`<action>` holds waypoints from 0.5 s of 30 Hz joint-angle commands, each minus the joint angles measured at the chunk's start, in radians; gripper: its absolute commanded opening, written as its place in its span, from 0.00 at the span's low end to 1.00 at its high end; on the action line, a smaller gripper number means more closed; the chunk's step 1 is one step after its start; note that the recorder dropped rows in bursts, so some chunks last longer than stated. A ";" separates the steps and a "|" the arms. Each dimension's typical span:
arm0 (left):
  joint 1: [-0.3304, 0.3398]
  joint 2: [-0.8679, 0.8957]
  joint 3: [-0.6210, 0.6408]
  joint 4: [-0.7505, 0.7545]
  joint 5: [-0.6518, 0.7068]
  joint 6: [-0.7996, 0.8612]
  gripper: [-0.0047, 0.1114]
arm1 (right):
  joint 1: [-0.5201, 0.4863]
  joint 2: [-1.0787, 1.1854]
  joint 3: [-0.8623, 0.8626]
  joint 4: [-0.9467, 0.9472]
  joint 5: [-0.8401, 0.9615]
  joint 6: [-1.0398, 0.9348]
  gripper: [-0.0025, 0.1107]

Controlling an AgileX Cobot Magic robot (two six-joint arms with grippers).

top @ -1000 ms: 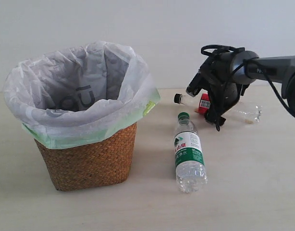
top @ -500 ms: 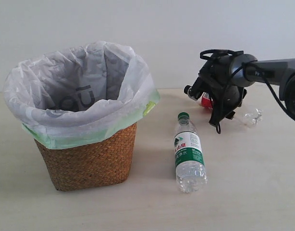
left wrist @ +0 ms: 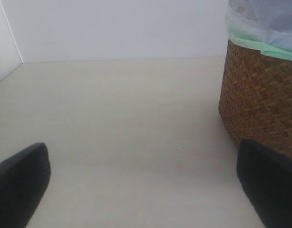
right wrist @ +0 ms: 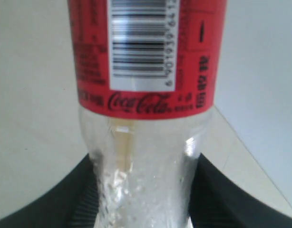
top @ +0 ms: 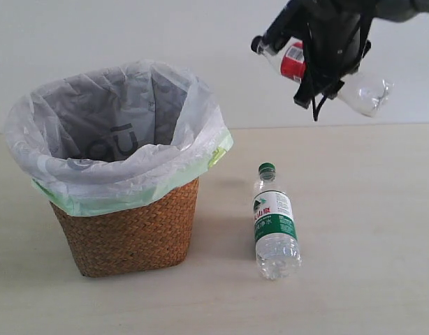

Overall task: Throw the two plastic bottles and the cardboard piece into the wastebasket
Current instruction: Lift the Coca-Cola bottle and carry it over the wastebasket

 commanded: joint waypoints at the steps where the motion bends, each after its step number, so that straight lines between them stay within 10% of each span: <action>1: 0.002 -0.003 -0.004 -0.002 -0.007 -0.009 0.97 | 0.061 -0.147 -0.004 0.032 0.059 -0.019 0.02; 15: 0.002 -0.003 -0.004 -0.002 -0.007 -0.009 0.97 | 0.186 -0.364 0.046 0.511 0.080 -0.641 0.02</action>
